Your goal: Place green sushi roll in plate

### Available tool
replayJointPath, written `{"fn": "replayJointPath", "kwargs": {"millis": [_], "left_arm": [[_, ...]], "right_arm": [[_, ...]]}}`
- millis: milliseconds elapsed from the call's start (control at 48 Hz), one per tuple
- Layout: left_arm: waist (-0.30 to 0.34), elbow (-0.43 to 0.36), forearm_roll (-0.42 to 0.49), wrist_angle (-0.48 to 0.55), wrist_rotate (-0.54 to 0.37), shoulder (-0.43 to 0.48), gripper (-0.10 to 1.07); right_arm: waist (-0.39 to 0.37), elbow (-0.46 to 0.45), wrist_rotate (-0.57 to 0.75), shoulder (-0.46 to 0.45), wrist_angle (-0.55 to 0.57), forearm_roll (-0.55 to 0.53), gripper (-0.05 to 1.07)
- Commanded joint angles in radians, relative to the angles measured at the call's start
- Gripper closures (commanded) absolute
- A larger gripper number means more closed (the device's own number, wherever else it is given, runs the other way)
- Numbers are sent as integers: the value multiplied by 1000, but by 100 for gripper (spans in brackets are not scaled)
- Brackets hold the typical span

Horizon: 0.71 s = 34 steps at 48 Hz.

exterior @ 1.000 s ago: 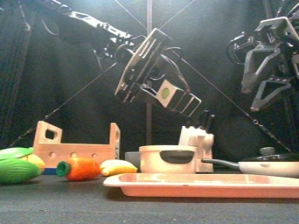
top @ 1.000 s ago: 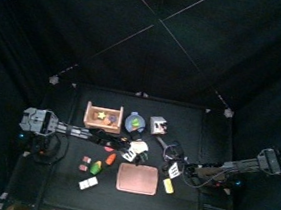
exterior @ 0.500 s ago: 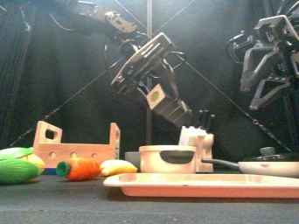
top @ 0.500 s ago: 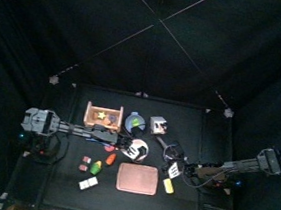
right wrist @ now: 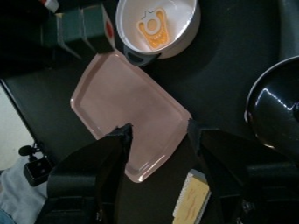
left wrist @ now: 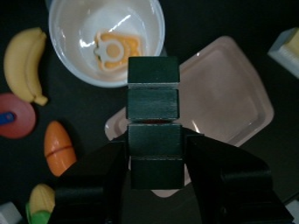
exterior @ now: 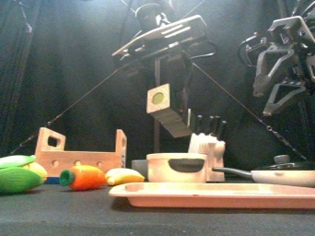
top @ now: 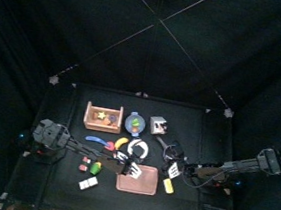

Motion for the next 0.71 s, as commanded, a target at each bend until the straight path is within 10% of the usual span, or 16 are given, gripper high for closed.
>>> {"fn": "replayJointPath", "kwargs": {"millis": [0,688], "left_arm": [[-20,-86,8,74,-25,37,40],[-187,-166,160,124,-463,150,39]], "right_arm": [[0,-15,-3,-15,-2,0,15],[23,6,6,-58,-2,40,15]]}}
